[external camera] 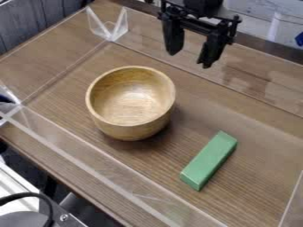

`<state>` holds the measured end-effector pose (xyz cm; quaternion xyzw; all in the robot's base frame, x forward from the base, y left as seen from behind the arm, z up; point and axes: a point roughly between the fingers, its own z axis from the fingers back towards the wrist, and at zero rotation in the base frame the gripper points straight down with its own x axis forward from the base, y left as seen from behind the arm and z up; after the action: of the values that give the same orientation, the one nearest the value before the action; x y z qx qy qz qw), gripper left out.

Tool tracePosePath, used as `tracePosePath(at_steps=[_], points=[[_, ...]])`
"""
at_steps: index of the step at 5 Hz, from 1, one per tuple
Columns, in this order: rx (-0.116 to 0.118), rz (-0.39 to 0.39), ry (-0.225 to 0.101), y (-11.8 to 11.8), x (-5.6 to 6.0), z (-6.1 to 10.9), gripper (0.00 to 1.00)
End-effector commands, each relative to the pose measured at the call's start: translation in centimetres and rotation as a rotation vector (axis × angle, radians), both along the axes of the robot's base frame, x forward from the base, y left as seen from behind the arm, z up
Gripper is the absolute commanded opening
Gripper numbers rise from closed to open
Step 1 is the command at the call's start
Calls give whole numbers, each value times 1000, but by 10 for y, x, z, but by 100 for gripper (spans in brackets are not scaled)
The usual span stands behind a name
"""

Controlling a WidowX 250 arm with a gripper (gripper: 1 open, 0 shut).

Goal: Put the green block in the brown bowl

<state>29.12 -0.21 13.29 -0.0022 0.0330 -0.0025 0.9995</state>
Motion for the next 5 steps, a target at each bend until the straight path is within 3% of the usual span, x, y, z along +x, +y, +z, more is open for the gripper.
tracePosePath(at_steps=[1,3,5], points=[[-4,-36,6,-11,-10,-4,100],[-27,-138,-23,-50,-33,-7,100],[-57,-193,-35,-78,-42,-26,100]])
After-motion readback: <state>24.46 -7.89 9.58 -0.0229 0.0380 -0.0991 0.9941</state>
